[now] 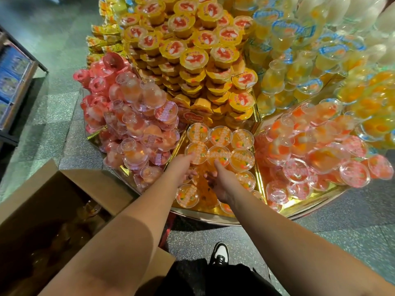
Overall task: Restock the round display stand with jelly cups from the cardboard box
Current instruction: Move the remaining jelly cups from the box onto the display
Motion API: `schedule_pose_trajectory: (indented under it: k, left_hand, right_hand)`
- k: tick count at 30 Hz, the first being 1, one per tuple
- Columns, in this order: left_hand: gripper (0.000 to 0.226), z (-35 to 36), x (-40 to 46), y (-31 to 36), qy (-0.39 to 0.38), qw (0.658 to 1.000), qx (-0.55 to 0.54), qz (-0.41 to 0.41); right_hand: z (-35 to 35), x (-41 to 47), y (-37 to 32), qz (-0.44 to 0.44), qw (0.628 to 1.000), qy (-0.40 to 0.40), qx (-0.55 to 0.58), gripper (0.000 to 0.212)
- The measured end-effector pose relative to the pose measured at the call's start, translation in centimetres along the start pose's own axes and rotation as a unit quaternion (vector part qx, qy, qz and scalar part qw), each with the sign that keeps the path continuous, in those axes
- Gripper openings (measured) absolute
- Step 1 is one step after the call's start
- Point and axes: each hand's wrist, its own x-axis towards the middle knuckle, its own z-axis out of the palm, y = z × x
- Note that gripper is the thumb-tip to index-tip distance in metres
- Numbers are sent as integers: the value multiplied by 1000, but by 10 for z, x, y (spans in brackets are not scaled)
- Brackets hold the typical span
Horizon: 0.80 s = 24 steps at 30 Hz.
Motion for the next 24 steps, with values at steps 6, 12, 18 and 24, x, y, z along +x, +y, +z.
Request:
schedule_pose_trajectory:
  k: [6,12,18,24]
  left_hand:
    - [51,-13,-10,-6,-12,1000,-13,0]
    - [50,-26,-19,-17,-43,999,-10,1]
    - [41,-18,-17,-13,-42,999,-7,-8]
    - [36,-8,-4,0,-6,1000,17,-24]
  right_hand:
    - [-11,-16,-1,6,1000,-10,-26,26]
    - [-6,-28,5,-2,998,0,-65,24]
    - [-2,-21,9,-25,995,54,-82,22]
    - [1,-17,-1,-40,991,61,-108,22]
